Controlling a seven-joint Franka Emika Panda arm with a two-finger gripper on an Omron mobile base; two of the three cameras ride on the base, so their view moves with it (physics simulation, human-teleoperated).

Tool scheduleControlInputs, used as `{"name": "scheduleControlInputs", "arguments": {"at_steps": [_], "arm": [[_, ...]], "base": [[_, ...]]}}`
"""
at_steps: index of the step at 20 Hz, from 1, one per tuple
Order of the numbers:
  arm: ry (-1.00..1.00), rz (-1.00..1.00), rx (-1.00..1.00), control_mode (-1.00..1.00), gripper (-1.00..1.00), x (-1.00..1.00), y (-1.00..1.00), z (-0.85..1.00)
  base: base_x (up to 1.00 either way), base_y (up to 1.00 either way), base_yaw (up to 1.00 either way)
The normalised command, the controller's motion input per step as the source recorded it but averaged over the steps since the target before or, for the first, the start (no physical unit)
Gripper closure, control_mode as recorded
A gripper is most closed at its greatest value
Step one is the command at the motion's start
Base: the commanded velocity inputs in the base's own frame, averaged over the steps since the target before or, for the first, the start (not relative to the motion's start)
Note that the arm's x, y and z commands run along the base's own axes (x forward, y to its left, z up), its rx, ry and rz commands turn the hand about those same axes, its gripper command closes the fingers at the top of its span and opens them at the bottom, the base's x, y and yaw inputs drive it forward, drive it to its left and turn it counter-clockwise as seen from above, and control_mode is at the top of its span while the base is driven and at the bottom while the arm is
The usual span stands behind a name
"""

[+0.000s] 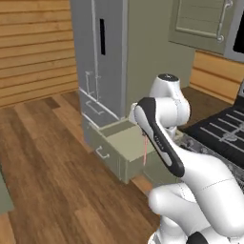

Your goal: Take a straw from the drawer in front and place it inside the glass cup on the dining counter.

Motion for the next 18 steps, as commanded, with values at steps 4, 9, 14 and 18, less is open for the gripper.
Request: {"name": "scheduleControlInputs", "arguments": {"at_steps": [4, 9, 14, 18], "arm": [[0.0, 0.0, 0.0, 1.0, 1.0, 0.0, 0.0, 0.0], [0.0, 0.0, 0.0, 1.0, 1.0, 0.0, 0.0, 0.0], [0.0, 0.0, 0.0, 1.0, 1.0, 0.0, 0.0, 0.0], [0.0, 0.0, 0.0, 1.0, 1.0, 0.0, 0.0, 0.0]], "base": [[0.24, 1.0, 0.53], [0.87, 0.89, 0.38], [1.0, 0.27, 0.09], [1.0, 0.0, 0.0]]}}
